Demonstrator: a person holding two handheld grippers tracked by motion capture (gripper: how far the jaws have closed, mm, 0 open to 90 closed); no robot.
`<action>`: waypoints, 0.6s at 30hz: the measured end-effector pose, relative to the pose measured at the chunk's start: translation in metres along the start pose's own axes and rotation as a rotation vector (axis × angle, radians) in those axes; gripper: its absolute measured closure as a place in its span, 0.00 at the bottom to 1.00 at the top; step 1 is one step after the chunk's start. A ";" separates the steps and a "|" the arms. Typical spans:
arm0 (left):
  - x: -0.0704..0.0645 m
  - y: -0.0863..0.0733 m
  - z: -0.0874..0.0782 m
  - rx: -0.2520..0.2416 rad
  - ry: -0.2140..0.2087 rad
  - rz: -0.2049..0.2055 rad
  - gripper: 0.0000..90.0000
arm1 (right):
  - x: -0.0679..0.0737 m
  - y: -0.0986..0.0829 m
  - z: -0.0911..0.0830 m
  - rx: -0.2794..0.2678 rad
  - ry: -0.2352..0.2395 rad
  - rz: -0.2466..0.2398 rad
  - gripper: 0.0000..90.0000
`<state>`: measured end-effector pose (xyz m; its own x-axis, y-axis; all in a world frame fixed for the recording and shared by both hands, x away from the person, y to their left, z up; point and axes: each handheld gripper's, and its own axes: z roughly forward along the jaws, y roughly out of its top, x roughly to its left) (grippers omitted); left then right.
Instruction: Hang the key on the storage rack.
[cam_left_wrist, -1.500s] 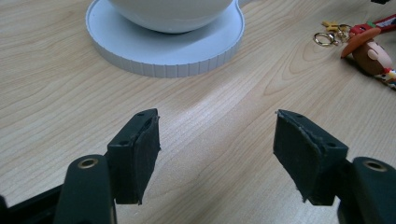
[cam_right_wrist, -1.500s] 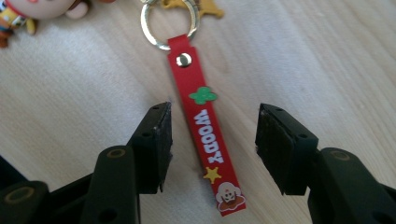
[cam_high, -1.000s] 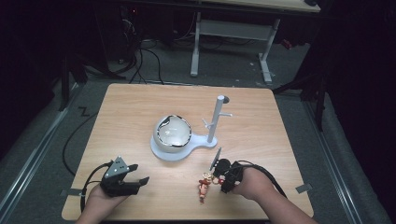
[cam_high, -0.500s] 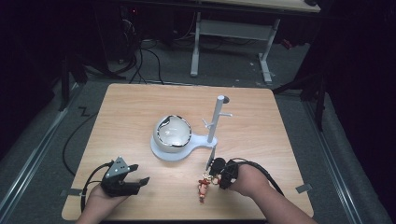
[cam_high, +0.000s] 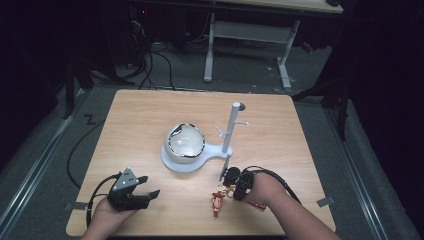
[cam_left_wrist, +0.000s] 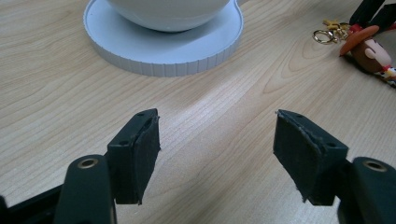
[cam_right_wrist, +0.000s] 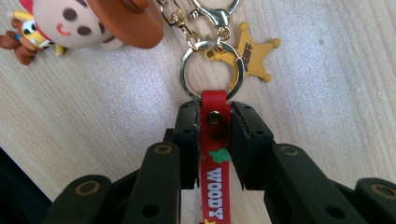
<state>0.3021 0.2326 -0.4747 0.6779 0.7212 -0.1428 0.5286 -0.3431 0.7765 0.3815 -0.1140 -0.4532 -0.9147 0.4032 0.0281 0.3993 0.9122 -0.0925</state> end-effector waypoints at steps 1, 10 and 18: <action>0.000 0.000 0.000 0.000 0.000 0.000 0.36 | 0.000 0.000 0.000 0.000 -0.001 -0.003 0.82; -0.001 0.000 0.001 0.003 -0.002 0.004 0.36 | 0.002 0.001 0.000 0.008 -0.010 -0.001 0.83; -0.001 0.000 0.001 0.004 -0.003 0.005 0.36 | 0.003 0.000 0.000 0.001 -0.008 -0.001 0.83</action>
<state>0.3020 0.2313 -0.4753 0.6819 0.7178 -0.1407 0.5275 -0.3493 0.7744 0.3792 -0.1125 -0.4533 -0.9155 0.4018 0.0198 0.3984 0.9125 -0.0931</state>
